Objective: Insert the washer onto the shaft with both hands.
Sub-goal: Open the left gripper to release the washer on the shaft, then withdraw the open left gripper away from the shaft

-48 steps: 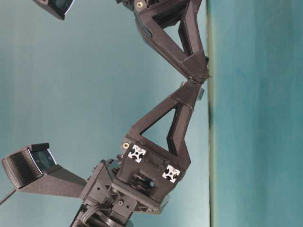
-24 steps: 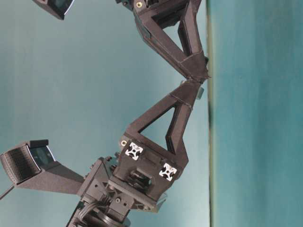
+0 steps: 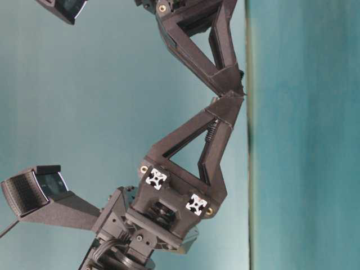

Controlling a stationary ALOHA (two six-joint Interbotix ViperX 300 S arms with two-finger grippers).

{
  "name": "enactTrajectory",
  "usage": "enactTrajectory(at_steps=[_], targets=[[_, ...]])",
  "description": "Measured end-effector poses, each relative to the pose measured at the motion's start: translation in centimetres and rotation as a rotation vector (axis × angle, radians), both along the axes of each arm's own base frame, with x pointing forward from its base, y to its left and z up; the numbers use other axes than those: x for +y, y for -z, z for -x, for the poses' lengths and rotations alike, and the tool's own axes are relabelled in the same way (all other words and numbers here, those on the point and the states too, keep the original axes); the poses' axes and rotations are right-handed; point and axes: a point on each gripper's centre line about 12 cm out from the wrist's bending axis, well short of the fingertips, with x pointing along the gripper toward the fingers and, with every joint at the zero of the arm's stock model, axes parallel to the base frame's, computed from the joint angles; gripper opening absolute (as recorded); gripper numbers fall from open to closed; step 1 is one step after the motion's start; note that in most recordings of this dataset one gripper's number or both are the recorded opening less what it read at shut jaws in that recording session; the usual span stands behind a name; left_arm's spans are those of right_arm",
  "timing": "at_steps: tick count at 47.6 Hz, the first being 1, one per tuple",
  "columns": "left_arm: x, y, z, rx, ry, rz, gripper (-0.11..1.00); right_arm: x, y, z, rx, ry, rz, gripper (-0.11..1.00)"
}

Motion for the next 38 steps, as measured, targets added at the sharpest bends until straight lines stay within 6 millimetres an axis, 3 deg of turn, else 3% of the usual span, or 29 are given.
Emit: enactTrajectory(at_steps=[38], targets=[[0.0, -0.7, 1.9, 0.017, 0.005, -0.013, 0.89, 0.1, 0.0, 0.0, 0.005, -0.002, 0.000, 0.00]])
